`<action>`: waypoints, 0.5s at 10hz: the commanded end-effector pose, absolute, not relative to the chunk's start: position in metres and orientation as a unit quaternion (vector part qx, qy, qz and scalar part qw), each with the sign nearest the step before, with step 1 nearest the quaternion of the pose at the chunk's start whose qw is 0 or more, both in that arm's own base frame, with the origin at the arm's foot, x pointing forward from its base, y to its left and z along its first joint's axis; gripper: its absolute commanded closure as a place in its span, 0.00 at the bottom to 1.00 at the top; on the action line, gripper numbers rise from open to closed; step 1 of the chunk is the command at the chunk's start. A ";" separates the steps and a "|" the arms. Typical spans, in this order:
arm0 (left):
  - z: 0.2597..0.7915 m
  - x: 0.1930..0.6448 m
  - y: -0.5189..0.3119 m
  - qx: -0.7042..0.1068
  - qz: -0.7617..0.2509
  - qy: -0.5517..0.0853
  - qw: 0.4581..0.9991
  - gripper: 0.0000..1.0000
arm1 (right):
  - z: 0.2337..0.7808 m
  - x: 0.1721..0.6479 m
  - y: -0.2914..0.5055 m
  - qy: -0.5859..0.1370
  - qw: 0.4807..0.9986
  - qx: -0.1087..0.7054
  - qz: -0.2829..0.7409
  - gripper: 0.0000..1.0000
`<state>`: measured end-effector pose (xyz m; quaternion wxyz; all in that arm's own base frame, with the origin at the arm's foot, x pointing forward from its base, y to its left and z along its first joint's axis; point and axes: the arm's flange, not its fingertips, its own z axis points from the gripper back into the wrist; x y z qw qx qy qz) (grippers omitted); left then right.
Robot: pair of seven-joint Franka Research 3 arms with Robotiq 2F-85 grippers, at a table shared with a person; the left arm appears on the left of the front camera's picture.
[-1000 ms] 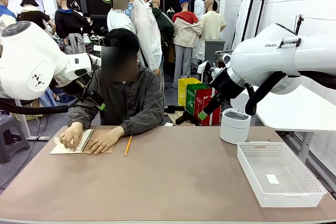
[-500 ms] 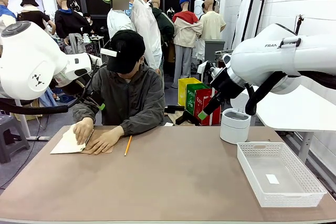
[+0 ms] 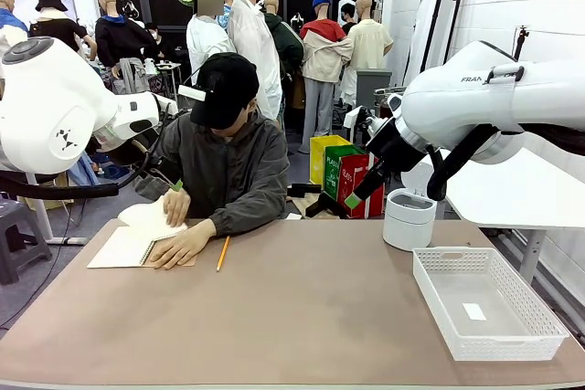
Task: Sort the paper based on its condition.
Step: If a person hands you a paper, place it in the Organizing basket , and if it's crumpled, put it in the Trash can.
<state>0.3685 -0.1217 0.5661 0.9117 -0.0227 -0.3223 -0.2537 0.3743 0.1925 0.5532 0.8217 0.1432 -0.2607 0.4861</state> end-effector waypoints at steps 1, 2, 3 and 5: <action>0.567 0.368 -0.120 -0.024 -0.253 -0.320 0.913 0.00 | 0.554 0.374 0.192 -0.261 0.821 0.142 0.487 0.00; 0.567 0.368 -0.120 -0.024 -0.253 -0.320 0.913 0.00 | 0.554 0.374 0.192 -0.261 0.821 0.142 0.487 0.00; 0.567 0.368 -0.120 -0.024 -0.253 -0.320 0.913 0.00 | 0.554 0.374 0.192 -0.261 0.821 0.142 0.487 0.00; 0.567 0.368 -0.120 -0.024 -0.253 -0.320 0.913 0.00 | 0.554 0.374 0.192 -0.261 0.821 0.142 0.487 0.00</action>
